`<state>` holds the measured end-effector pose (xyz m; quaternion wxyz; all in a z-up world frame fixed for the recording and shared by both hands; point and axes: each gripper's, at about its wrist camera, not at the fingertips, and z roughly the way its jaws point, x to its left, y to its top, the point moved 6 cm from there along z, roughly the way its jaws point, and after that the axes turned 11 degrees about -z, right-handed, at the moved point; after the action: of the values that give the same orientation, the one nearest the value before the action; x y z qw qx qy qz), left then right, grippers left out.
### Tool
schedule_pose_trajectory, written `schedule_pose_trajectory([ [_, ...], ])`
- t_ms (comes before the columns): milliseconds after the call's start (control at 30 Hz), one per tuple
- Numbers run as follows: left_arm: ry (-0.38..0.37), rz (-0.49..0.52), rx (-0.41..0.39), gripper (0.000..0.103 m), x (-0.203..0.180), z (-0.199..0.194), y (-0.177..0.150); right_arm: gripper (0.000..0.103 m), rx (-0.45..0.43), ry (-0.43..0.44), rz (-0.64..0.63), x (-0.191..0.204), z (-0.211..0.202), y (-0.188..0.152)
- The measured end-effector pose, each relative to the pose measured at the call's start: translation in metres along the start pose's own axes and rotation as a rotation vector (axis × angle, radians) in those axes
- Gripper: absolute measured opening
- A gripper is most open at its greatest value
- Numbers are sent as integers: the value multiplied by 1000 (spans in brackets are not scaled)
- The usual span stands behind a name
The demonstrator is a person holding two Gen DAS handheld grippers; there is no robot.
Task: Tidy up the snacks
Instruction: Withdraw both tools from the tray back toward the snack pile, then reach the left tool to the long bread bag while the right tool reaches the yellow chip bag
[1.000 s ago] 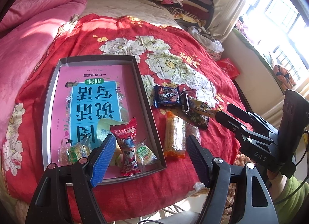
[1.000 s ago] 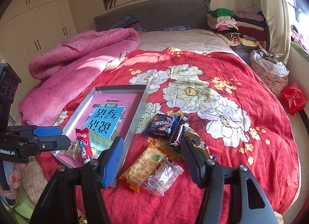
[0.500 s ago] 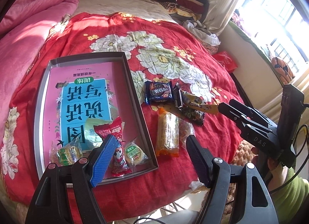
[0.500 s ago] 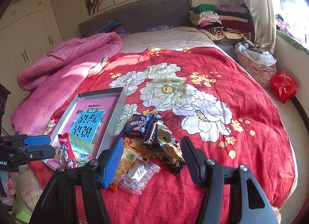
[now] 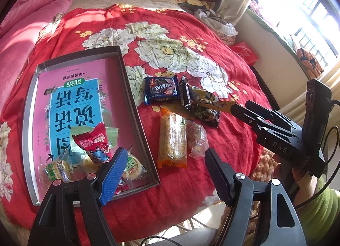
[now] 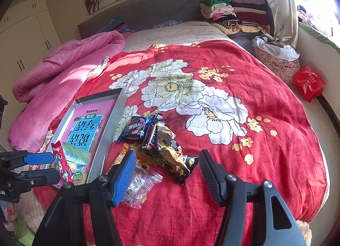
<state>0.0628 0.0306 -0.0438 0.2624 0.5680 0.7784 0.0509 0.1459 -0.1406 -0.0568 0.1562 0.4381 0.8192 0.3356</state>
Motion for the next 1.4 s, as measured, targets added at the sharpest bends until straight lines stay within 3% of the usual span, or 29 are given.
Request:
schedule_pose_trajectory([
  [567, 37, 33, 69, 76, -12, 31, 0, 61, 47, 23, -6, -3, 21, -12],
  [1133, 143, 98, 150, 76, -21, 72, 3, 61, 59, 46, -60, -4, 45, -14],
  [1400, 194, 108, 172, 76, -21, 84, 6, 61, 65, 26, -145, -1, 62, -8],
])
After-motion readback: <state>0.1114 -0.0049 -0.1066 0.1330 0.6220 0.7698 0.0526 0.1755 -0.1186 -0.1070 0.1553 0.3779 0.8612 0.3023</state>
